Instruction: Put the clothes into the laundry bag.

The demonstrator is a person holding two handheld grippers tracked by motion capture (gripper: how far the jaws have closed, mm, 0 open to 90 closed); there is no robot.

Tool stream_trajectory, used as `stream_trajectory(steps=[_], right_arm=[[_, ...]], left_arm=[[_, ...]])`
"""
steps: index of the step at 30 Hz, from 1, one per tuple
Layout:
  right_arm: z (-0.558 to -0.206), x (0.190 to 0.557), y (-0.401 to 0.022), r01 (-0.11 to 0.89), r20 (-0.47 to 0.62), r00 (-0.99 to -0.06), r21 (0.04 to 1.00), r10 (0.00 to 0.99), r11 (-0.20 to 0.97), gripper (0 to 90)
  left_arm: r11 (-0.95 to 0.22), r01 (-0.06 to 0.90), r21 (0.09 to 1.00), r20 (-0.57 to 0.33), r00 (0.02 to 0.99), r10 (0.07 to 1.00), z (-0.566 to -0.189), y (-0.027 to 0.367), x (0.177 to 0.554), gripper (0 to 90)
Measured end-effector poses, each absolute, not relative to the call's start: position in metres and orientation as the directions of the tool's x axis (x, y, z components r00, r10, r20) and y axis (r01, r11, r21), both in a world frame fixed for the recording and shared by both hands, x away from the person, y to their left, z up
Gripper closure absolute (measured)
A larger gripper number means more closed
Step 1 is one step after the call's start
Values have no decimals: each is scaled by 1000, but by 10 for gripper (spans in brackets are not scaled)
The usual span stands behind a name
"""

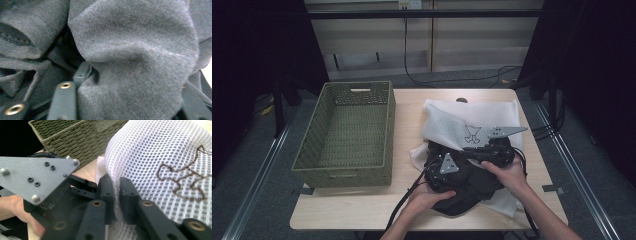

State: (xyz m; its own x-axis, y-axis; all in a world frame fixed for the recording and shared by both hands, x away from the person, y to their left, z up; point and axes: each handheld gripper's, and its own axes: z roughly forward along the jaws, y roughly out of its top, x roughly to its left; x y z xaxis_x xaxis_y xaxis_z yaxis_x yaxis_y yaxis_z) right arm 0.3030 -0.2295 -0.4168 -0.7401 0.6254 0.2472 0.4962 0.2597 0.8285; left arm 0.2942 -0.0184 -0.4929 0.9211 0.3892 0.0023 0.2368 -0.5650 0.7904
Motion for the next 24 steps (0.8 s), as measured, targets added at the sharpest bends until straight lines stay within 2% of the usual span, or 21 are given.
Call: stream_trajectory(steps=[2, 3, 7, 12, 15, 17, 19, 22, 24], right_arm=[[-416, 302, -232, 493, 235, -736, 829, 634, 265, 774], [-415, 301, -234, 492, 234, -732, 831, 640, 259, 727], [-414, 294, -240, 472, 187, -737, 831, 650, 295, 701], [-417, 291, -244, 456, 141, -739, 824, 659, 336, 643], [-423, 293, -238, 444, 84, -740, 807, 667, 391, 642], [-426, 294, -235, 454, 84, -741, 793, 667, 405, 694], [-426, 295, -235, 463, 102, -739, 795, 666, 392, 794], [-418, 295, -235, 463, 138, -740, 814, 658, 350, 857], [-411, 294, -235, 463, 169, -741, 829, 650, 313, 861]], left_arm=[[-550, 230, 803, 0, 923, 386, -493, -16, 295, 549], [-544, 245, 802, -12, 918, 396, -493, -16, 295, 566], [-499, 289, 817, -61, 904, 424, -491, -9, 302, 620], [-479, 303, 823, -65, 890, 451, -489, -7, 303, 649], [-465, 307, 830, -74, 888, 453, -489, -6, 304, 661], [-467, 315, 826, -77, 884, 461, -488, -4, 305, 672], [-454, 325, 830, -82, 875, 476, -486, -2, 306, 688], [-408, 342, 846, -104, 858, 503, -482, 2, 307, 712], [-363, 368, 856, -142, 843, 518, -480, 4, 310, 719]])
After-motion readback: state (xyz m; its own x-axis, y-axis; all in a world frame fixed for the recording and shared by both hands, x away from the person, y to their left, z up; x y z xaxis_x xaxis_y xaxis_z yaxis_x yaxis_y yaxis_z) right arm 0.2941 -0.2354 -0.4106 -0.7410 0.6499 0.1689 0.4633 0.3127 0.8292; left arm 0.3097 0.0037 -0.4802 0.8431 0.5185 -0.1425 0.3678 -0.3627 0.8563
